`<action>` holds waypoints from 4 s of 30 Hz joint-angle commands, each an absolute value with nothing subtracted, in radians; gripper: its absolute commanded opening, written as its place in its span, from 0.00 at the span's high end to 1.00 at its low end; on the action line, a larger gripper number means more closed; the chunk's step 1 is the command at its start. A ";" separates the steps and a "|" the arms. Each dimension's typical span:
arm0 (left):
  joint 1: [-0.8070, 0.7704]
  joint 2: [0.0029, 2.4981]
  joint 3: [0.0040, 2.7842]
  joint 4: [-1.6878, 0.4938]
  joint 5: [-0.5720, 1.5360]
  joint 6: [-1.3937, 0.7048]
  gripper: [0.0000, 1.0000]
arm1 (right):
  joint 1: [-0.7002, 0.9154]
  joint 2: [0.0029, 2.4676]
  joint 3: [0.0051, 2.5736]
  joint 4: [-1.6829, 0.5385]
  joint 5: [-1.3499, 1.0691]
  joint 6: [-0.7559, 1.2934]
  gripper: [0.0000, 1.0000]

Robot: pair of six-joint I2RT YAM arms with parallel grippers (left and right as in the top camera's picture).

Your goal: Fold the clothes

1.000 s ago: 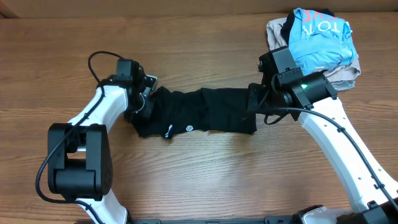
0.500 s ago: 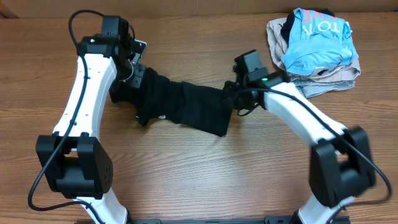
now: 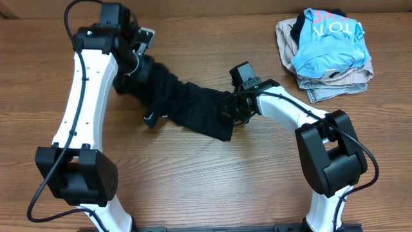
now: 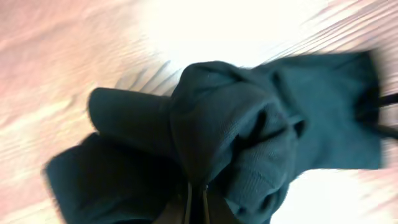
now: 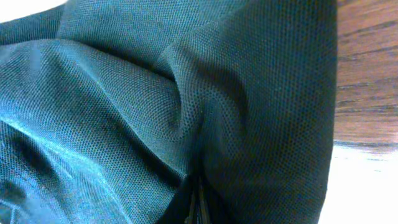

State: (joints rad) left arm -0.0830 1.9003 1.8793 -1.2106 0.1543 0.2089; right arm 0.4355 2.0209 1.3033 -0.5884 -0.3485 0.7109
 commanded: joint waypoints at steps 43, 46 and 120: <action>-0.566 2.093 1.893 -1.145 0.465 0.049 0.74 | -0.050 1.251 1.309 -0.937 -0.304 0.552 0.93; -0.591 2.093 1.893 -1.170 0.457 0.060 0.40 | -0.070 1.251 1.309 -0.937 -0.305 0.549 0.92; -0.038 2.106 2.619 -1.311 0.236 0.083 0.00 | 0.402 1.682 1.225 -1.173 -0.237 0.345 0.89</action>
